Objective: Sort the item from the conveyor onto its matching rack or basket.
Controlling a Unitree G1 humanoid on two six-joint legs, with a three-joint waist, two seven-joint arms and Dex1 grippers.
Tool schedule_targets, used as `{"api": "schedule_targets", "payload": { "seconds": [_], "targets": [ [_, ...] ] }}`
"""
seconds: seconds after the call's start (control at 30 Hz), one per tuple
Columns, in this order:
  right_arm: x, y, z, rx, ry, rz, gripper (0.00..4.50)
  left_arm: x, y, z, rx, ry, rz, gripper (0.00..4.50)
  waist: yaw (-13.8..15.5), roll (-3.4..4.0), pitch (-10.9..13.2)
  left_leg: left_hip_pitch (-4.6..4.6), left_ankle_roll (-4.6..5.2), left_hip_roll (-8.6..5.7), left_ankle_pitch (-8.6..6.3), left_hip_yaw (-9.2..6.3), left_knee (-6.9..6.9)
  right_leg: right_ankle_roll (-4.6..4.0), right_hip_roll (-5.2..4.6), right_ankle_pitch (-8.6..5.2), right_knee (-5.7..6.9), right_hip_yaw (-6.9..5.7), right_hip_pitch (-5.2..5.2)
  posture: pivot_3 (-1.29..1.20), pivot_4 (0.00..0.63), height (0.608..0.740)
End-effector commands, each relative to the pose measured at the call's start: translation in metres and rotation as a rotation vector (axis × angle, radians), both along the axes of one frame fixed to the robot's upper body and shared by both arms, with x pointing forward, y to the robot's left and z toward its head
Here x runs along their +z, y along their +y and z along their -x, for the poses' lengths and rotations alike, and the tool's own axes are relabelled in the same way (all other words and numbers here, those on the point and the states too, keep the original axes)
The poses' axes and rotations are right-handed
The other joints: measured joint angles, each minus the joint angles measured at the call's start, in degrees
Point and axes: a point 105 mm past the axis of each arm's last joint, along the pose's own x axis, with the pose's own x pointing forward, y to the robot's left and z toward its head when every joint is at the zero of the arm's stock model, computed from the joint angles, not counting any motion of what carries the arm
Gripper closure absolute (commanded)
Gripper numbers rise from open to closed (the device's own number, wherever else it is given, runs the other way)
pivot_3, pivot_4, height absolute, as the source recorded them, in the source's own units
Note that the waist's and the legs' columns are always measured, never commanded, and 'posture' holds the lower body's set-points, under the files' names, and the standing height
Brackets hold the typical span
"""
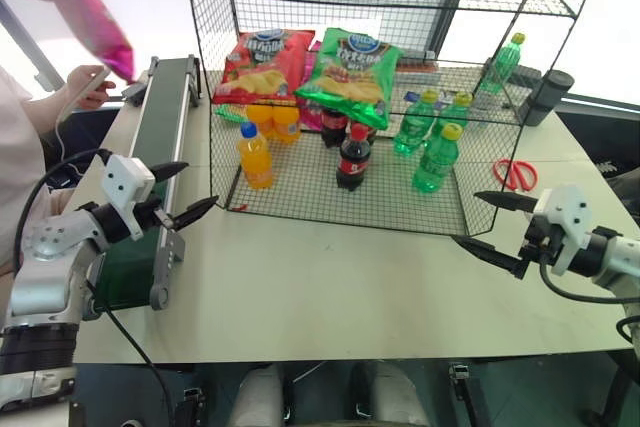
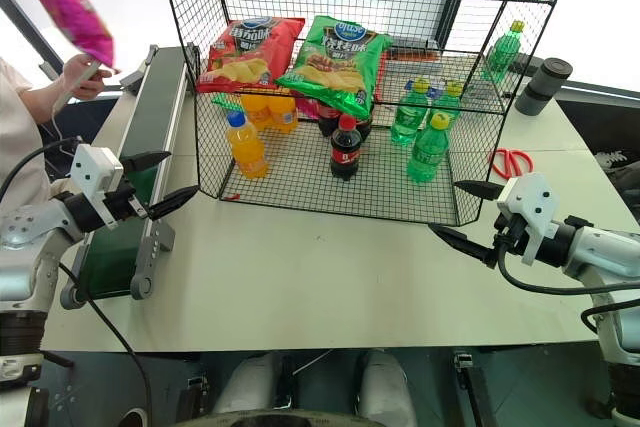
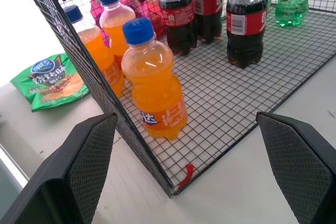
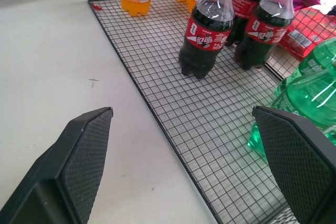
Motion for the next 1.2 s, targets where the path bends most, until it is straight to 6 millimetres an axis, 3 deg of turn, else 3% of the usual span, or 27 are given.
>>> {"api": "schedule_targets", "payload": {
  "seconds": [0.03, 1.2],
  "targets": [
    [0.011, 0.003, -0.002, 0.026, -0.042, 0.007, 0.07, 0.014, 0.001, 0.002, 0.013, -0.056, 0.004, 0.00, 0.0, 0.00, 0.0, 0.00, 0.00, 0.00, 0.00, 0.00, 0.00, 0.00, 0.00, 0.00, 0.00, 0.00, 0.00, 0.00, 0.150, 0.740],
    [0.010, 0.020, -0.006, 0.098, -0.038, 0.004, 0.07, 0.003, 0.021, 0.017, 0.090, -0.074, -0.104, 0.00, -0.1, 0.00, 0.0, 0.00, 0.02, 0.01, -0.01, 0.00, 0.01, -0.02, 0.00, 0.02, 0.00, 0.00, -0.01, 0.00, 0.150, 0.740]
  ]
}}
